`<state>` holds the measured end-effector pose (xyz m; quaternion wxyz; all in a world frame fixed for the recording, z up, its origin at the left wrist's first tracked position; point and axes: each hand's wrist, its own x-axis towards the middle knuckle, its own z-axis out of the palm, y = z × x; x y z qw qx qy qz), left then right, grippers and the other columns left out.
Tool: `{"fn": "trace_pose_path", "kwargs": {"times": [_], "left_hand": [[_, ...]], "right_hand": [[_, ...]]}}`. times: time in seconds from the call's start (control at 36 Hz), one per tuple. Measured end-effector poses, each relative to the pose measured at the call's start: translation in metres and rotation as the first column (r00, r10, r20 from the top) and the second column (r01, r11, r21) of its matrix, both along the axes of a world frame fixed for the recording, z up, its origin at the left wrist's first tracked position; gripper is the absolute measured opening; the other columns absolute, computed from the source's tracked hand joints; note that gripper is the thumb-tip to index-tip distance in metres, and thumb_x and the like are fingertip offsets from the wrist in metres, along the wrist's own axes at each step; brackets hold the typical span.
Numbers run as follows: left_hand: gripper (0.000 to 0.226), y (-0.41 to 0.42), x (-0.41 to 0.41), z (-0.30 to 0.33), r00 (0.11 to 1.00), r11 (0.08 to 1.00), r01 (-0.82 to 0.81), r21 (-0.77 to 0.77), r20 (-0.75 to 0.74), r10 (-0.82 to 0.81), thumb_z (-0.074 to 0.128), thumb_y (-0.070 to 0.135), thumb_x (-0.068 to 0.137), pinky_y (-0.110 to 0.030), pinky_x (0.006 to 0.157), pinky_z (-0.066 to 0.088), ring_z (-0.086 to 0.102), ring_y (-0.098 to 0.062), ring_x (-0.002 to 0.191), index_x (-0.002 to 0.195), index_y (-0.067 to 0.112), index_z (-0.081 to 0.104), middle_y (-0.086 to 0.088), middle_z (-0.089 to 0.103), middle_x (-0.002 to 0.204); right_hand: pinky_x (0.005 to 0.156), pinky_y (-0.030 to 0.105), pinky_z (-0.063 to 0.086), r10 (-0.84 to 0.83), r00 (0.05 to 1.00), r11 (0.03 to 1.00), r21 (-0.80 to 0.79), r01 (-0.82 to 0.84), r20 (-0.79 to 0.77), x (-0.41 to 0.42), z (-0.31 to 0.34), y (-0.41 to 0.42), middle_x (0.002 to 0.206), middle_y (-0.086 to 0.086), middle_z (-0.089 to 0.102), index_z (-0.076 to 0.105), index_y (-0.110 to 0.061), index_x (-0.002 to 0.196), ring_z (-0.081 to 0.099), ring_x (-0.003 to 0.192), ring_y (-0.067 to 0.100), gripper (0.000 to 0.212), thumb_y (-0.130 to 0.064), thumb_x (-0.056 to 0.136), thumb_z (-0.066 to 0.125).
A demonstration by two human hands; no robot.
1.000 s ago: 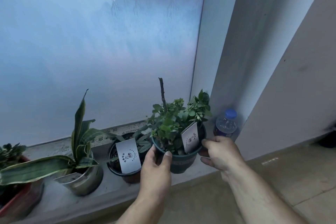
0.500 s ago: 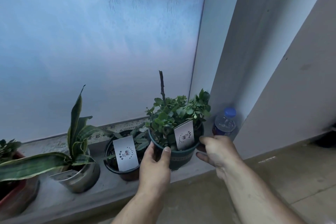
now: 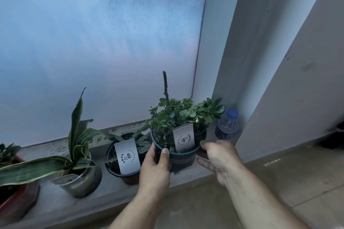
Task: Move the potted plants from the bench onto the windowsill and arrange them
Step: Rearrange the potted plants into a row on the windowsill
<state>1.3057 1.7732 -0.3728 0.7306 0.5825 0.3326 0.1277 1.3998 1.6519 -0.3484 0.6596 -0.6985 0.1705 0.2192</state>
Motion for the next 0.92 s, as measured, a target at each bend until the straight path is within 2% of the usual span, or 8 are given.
{"fn": "trace_pose_path", "kwargs": {"times": [0.11,0.17,0.25,0.39,0.47,0.58,0.72,0.92], "left_hand": [[0.03,-0.002,-0.007,0.006,0.999,1.0,0.025,-0.014,-0.048,-0.026,0.053,0.019,0.102,-0.045,0.102,0.052,0.068,-0.01,0.108,0.126,0.035,0.062,0.011,0.075,0.112],[0.03,-0.004,-0.013,0.011,0.998,0.998,0.027,-0.058,-0.054,-0.03,0.055,0.017,0.101,-0.043,0.101,0.053,0.068,-0.011,0.11,0.126,0.033,0.061,0.012,0.073,0.116],[0.035,-0.004,-0.023,0.022,0.996,0.994,0.052,-0.1,-0.064,-0.058,0.057,0.012,0.099,-0.042,0.1,0.053,0.062,-0.008,0.113,0.127,0.033,0.051,0.014,0.065,0.119],[0.046,0.005,-0.044,0.035,0.988,0.993,0.105,-0.054,-0.106,-0.11,0.06,0.013,0.098,-0.037,0.09,0.057,0.061,-0.015,0.119,0.141,0.024,0.047,0.007,0.06,0.13],[0.041,0.014,-0.051,0.043,0.99,0.995,0.102,0.016,-0.099,-0.1,0.06,0.014,0.098,-0.037,0.091,0.058,0.063,-0.012,0.115,0.135,0.028,0.05,0.012,0.062,0.124],[0.036,0.022,-0.057,0.049,0.994,0.984,0.089,0.155,-0.078,-0.077,0.061,0.018,0.097,-0.033,0.093,0.058,0.064,-0.005,0.112,0.125,0.039,0.053,0.017,0.063,0.123],[0.037,0.018,-0.059,0.056,0.992,0.948,0.121,0.293,-0.057,-0.109,0.065,0.021,0.095,-0.032,0.098,0.055,0.062,0.009,0.102,0.123,0.043,0.055,0.023,0.062,0.121],[0.03,0.026,-0.079,0.08,0.998,0.938,0.019,0.347,0.056,-0.041,0.065,0.019,0.094,-0.035,0.09,0.058,0.068,-0.003,0.098,0.116,0.04,0.06,0.03,0.064,0.115]], "right_hand": [[0.064,0.035,0.061,0.058,0.998,0.998,-0.012,-0.058,0.004,-0.003,0.01,-0.003,0.089,0.01,0.072,0.062,-0.008,0.094,0.072,0.081,0.021,0.005,-0.011,0.098,0.064],[0.071,0.04,0.062,0.157,0.986,0.98,-0.132,-0.149,0.056,-0.001,0.012,-0.009,0.081,0.005,0.07,0.06,-0.012,0.085,0.07,0.079,0.022,0.014,-0.018,0.096,0.066],[0.062,0.04,0.049,0.291,0.938,0.9,-0.386,-0.201,0.19,0.003,0.021,-0.019,0.061,0.002,0.062,0.059,-0.016,0.065,0.06,0.066,0.026,0.02,-0.03,0.078,0.066],[0.071,0.04,0.059,0.421,0.859,0.771,-0.614,-0.169,0.292,0.002,0.04,-0.027,0.076,-0.002,0.074,0.066,-0.022,0.082,0.071,0.077,0.025,0.011,-0.033,0.085,0.066],[0.069,0.041,0.061,0.446,0.823,0.783,-0.599,-0.168,0.352,-0.003,0.045,-0.023,0.072,-0.003,0.073,0.066,-0.024,0.082,0.072,0.075,0.02,0.007,-0.029,0.087,0.068],[0.059,0.028,0.047,0.497,0.757,0.749,-0.65,-0.127,0.424,-0.017,0.055,-0.013,0.075,-0.01,0.068,0.063,-0.027,0.088,0.064,0.071,0.007,0.008,-0.033,0.089,0.068],[0.063,0.031,0.053,0.517,0.657,0.747,-0.664,-0.034,0.549,-0.042,0.068,0.002,0.079,-0.012,0.066,0.061,-0.03,0.088,0.063,0.074,0.004,0.009,-0.038,0.09,0.066],[0.061,0.031,0.054,0.514,0.564,0.838,-0.518,-0.169,0.646,-0.09,0.076,0.034,0.071,-0.011,0.067,0.064,-0.03,0.076,0.063,0.073,0.005,0.012,-0.038,0.084,0.068]]}}
